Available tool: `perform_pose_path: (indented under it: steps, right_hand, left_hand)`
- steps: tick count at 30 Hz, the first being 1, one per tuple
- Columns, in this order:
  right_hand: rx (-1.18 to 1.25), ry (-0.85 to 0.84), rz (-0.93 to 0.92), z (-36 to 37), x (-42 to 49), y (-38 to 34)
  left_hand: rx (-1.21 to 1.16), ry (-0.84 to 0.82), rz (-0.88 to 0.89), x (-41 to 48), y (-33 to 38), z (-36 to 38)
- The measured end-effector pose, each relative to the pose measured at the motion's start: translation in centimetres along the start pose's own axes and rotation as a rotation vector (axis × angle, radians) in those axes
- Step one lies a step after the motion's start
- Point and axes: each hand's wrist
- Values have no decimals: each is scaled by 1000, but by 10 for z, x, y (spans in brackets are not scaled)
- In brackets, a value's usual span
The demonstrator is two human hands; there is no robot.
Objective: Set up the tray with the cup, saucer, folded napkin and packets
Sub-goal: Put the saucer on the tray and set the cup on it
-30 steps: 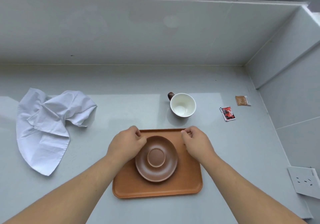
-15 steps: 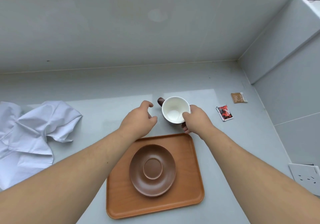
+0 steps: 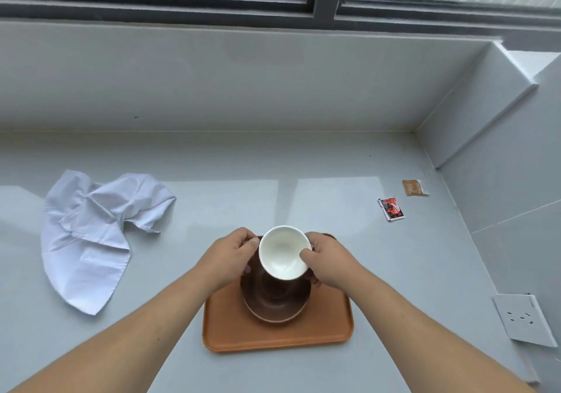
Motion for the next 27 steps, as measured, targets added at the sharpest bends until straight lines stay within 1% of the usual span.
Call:
perform_pose_path:
  steps: [4,7,12,17,22,25,27]
  right_hand:
    - [-57,-47,5,15,-15,14]
    - [-74,-49,20,21,-22,22]
    - [-114,-35,28,25,-21,25]
    - [-133,-4,16,33,-17,27]
    - [-174,38,-12,38,-16,32]
    - [-329,120,-53,39,-23,26]
    - [-459,201,-145,40,-31,10]
  left_hand:
    - [12,-3,-58,-25,-24,16]
    - [2,-13,-66,-34,-33,24]
    - [10,-21,-67,-37,-37,27]
    - [5,9,-74,-37,-45,28]
    - [82,39,-58,-40,-45,31]
    - [166,96,-51,-50,-43,24]
    - [249,162,-79,-66,-44,12]
Point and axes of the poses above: each hand's wrist, its own x-axis towards the middle knuckle, its own z-axis out of the palm, y = z × x, and after that the axes turned 12 degrees about x, right-handed
